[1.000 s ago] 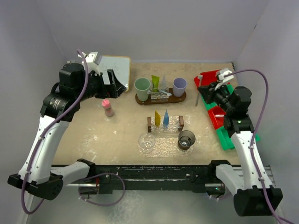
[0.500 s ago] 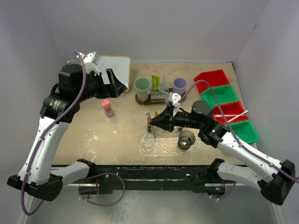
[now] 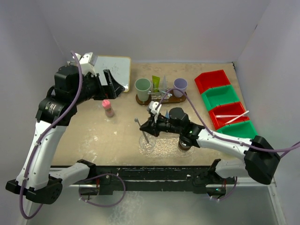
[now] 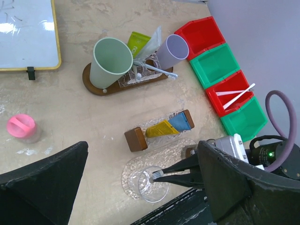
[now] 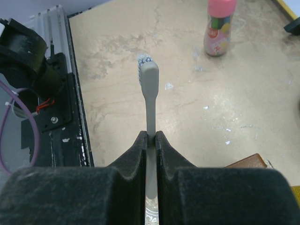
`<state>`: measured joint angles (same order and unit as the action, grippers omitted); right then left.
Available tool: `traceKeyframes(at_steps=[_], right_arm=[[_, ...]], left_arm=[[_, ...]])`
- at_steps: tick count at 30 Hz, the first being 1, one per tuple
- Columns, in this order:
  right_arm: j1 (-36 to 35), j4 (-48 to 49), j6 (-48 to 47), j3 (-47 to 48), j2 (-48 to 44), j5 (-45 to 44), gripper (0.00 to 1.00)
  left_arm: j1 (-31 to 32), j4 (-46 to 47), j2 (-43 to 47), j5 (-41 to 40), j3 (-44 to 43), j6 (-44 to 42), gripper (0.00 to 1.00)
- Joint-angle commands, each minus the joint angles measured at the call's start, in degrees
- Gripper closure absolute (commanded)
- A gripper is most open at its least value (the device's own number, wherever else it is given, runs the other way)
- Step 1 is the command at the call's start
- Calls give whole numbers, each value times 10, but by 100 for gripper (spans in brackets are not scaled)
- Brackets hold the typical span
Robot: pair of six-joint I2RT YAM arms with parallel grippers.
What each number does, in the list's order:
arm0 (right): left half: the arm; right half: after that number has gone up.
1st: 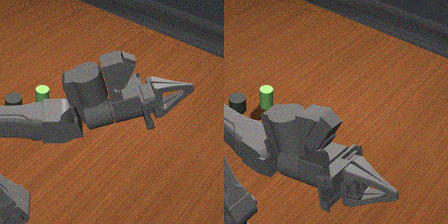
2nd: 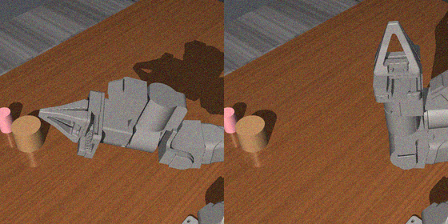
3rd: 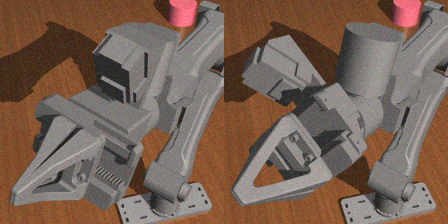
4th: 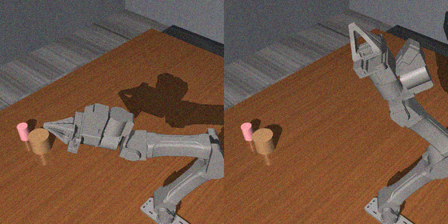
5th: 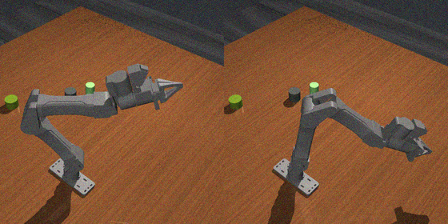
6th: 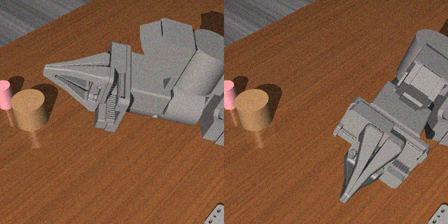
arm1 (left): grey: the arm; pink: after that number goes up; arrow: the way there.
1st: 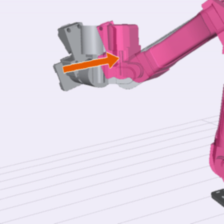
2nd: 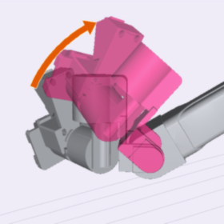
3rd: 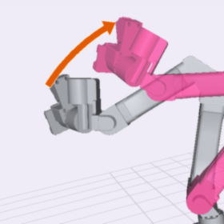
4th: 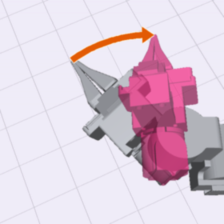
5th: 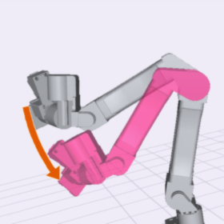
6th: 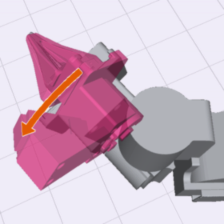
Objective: Prepare toiletry sets of a toothbrush and toothpaste on the tray
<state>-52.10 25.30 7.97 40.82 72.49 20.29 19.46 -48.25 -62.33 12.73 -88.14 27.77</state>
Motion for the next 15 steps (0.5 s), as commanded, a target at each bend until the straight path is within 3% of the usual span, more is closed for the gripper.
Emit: traceKeyframes(at_steps=[1, 15], right_arm=[[-8, 42, -18, -14, 4, -21, 100], [-12, 79, 20, -51, 43, -59, 96]], left_arm=[[-5, 4, 10, -12, -27, -16, 4], [-4, 19, 3, -6, -12, -16, 4]])
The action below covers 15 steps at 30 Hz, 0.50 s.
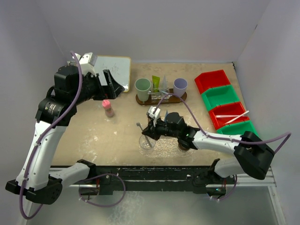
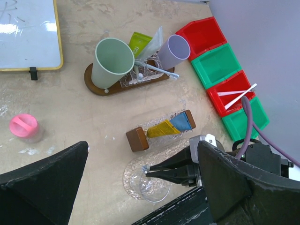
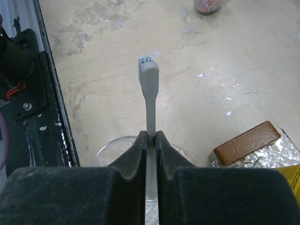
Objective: Prepare toiletry sets of a toothbrush and toothpaste on the tray
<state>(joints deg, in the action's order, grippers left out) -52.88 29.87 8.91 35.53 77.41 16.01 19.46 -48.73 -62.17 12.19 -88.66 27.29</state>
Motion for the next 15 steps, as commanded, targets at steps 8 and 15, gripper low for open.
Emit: traceKeyframes(at_steps=[8, 15], right_arm=[[-3, -95, -23, 40, -93, -69, 58], [-1, -231, -113, 82, -209, -184, 38]], left_arm=[[-5, 31, -7, 1, -2, -12, 4], [-5, 34, -12, -12, -3, -23, 5]])
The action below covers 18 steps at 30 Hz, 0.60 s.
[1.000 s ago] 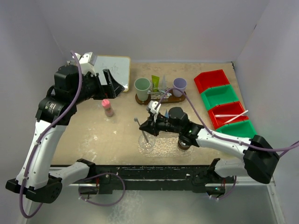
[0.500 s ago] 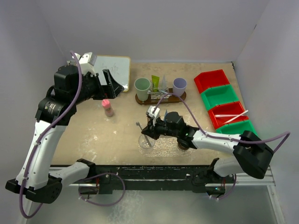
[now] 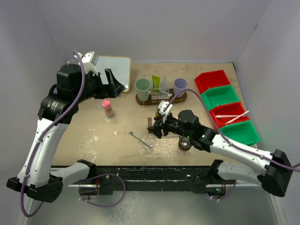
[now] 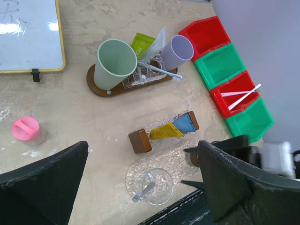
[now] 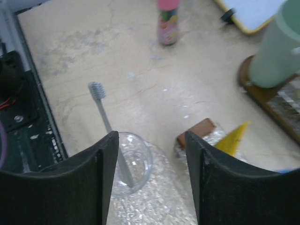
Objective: Prepare toiletry sets of a toothbrush and toothpaste on the tray
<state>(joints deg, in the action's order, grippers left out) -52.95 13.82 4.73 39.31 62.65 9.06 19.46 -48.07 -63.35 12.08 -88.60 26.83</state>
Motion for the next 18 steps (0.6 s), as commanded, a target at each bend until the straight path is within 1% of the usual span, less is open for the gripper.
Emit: traceKeyframes(at_steps=[1, 4, 6, 8, 9, 13, 16, 18], right_arm=[[2, -78, -86, 52, -72, -158, 37], [16, -73, -116, 69, -79, -322, 37], [44, -62, -126, 76, -69, -408, 37], [94, -59, -111, 79, -60, -449, 37], [121, -62, -87, 80, -55, -470, 37], [239, -97, 39, 80, -46, -506, 37], [323, -153, 161, 81, -36, -507, 37], [373, -196, 238, 85, -25, -487, 37]], left_arm=[[-5, 27, -1, -13, -4, -20, 5], [-4, 28, -5, -20, -3, -25, 5], [-5, 26, -8, -24, -6, -29, 5], [-5, 21, -11, -31, -9, -36, 5], [-5, 18, -12, -36, -11, -40, 5], [-5, 7, -20, -57, -21, -58, 6], [-5, 3, -31, -70, -30, -71, 7], [-4, 3, -39, -76, -33, -78, 7]])
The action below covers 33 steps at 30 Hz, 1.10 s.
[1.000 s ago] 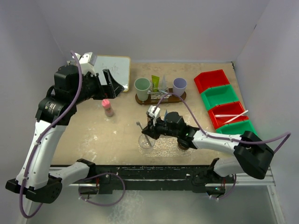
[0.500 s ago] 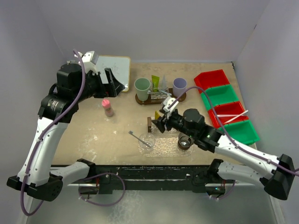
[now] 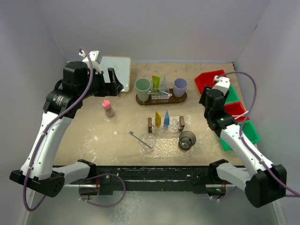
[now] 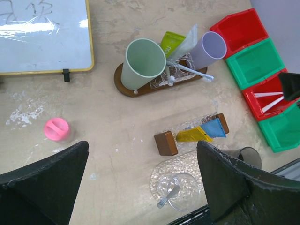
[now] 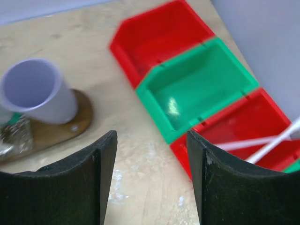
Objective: Prepare toiletry sets of a toothbrush and toothpaste on the tray
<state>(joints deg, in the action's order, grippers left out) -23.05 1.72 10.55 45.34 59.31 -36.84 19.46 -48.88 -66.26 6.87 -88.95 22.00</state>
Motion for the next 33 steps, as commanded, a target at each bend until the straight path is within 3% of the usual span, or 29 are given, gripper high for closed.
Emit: traceKeyframes(at_steps=[1, 10, 19, 26, 33], right_arm=[[100, -100, 217, 28, 17, -15, 39], [262, -275, 376, 107, 131, 49, 53], [384, -235, 247, 99, 185, 105, 62], [413, -194, 187, 85, 223, 122, 71], [417, -179, 171, 85, 250, 119, 71]], left_arm=[[-4, 12, -14, -25, -31, -33, 7], [-5, 22, -49, -26, -19, -48, 7], [-5, 45, -94, -15, -16, -57, 7], [-4, 44, -122, -15, -30, -70, 7], [-5, 42, -141, -13, -41, -77, 7]])
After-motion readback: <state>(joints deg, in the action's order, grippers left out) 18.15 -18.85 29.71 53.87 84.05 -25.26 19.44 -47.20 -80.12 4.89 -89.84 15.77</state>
